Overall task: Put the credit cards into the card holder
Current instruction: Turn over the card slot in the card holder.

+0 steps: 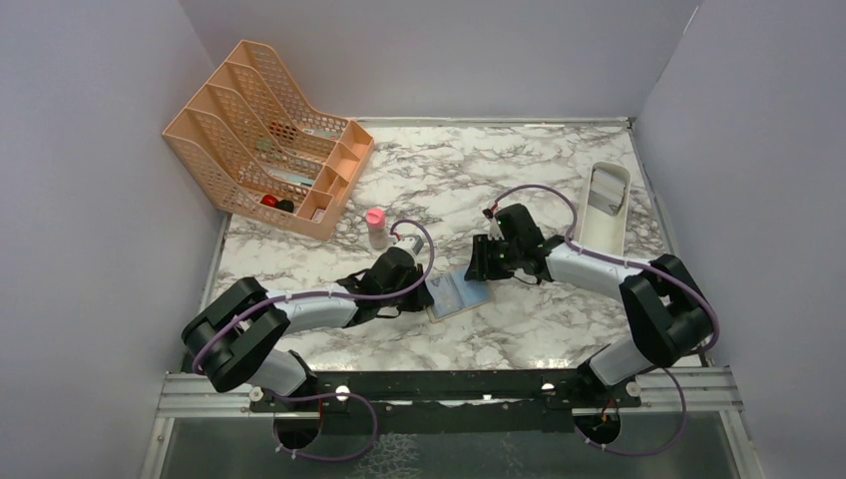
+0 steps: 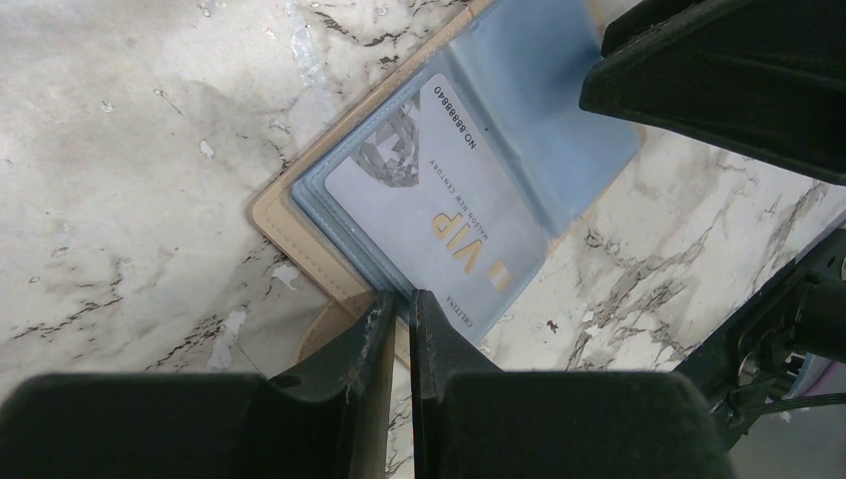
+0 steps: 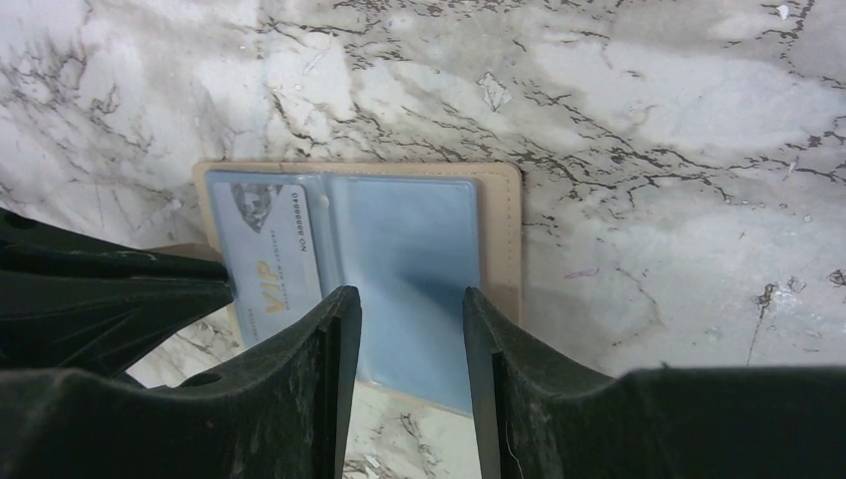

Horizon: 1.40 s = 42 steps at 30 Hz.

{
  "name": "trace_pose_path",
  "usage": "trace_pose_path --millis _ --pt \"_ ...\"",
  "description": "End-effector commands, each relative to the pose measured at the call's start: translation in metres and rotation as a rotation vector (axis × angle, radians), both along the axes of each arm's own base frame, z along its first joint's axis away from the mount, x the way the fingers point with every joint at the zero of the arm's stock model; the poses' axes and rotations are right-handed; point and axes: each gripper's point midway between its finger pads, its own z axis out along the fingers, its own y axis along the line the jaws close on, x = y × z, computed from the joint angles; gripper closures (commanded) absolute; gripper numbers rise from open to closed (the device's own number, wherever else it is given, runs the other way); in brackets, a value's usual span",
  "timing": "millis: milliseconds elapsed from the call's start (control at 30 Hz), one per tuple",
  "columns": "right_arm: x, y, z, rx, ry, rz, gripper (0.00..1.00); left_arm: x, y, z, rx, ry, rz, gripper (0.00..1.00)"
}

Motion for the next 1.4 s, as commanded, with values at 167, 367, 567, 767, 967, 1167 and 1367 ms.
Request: trace_pose_path --millis 167,367,567,767,967,1167,1367 --pt "0.004 -0.009 -0.022 -0.053 0.000 -0.012 0.53 0.003 0.000 -0.002 0.012 -0.025 -0.001 0.85" --pt "-0.009 0.003 -0.023 0.026 0.030 0.041 0.64 0.005 -0.001 -0.003 0.016 -0.025 -0.005 0.85" --pt "-0.011 0.006 -0.012 0.052 0.021 0.055 0.74 0.005 -0.001 -0.003 0.017 -0.027 -0.005 0.85" --pt "-0.014 0.016 0.010 0.121 0.005 0.091 0.71 0.006 0.000 0.000 0.016 -0.032 -0.001 0.85" --pt "-0.020 0.024 0.021 0.185 0.012 0.116 0.66 0.006 -0.001 0.001 0.016 -0.035 0.000 0.85" --pt "-0.025 0.034 0.023 0.248 0.039 0.141 0.64 0.006 0.000 0.001 0.016 -0.034 0.000 0.85" --pt "-0.044 0.056 0.033 0.446 0.121 0.199 0.64 0.006 -0.002 0.016 -0.017 -0.051 0.009 0.85"
